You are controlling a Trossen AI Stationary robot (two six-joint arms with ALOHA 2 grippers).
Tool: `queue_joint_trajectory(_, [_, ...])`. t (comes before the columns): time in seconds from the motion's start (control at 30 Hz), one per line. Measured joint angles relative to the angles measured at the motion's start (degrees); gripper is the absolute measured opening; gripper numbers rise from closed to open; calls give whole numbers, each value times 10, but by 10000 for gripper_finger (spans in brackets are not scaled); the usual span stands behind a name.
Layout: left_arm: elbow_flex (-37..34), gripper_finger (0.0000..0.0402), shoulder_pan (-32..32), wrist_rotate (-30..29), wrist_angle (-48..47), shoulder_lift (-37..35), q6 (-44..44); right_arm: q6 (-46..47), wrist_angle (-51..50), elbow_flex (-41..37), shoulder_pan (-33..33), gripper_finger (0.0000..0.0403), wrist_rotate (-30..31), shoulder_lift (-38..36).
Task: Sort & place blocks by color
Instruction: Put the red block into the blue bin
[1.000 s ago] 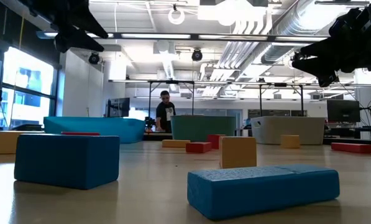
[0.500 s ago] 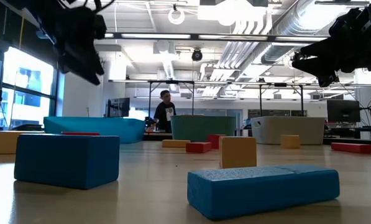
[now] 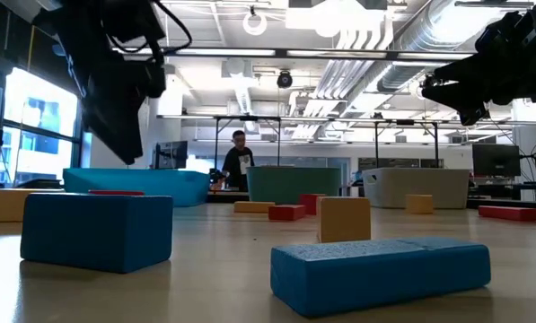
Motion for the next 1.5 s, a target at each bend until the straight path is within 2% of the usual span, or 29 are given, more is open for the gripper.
queue_joint_trajectory(0.6, [0,231,-64,-21,3,78,-19,0,0,0,0,207,0,0])
queue_joint_trajectory(1.13, [0,230,-76,-33,15,135,-19,0,0,0,0,207,0,0])
queue_joint_trajectory(1.27, [0,208,-76,-34,16,145,-15,0,0,0,0,207,0,0])
queue_joint_trajectory(1.5, [0,131,-76,-24,32,164,18,0,0,0,0,207,0,0])
